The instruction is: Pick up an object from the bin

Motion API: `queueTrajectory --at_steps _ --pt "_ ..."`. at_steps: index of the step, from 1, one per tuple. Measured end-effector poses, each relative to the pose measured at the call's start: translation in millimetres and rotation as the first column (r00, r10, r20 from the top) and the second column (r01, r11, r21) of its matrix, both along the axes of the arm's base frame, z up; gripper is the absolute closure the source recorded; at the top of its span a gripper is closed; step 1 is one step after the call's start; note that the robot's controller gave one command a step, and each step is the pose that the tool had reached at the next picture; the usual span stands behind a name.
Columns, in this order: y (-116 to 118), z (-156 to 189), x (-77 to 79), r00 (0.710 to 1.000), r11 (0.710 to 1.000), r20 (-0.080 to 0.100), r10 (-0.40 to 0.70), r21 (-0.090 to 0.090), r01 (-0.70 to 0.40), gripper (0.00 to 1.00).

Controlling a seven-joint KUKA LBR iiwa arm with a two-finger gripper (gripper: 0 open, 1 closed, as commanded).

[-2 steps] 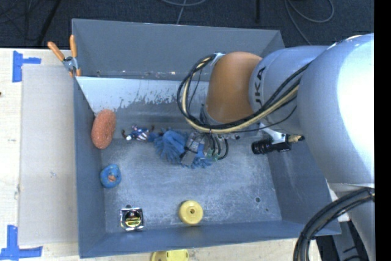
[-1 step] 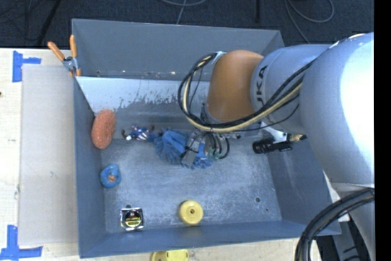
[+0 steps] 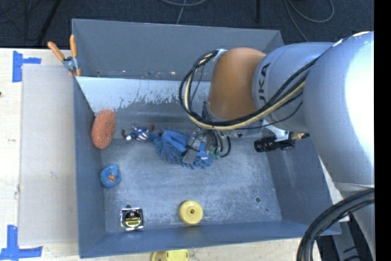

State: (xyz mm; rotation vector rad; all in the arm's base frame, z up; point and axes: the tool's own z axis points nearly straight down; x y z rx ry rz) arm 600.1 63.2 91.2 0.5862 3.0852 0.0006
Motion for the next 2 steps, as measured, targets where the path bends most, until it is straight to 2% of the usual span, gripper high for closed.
queueTrajectory --at_steps 1,2 --pt "0 13 -2.2 1.000 1.000 -0.009 0.000 -0.001 0.000 1.00" --pt "-1 36 -2.0 1.000 1.000 -0.008 0.001 -0.001 -0.001 1.00"
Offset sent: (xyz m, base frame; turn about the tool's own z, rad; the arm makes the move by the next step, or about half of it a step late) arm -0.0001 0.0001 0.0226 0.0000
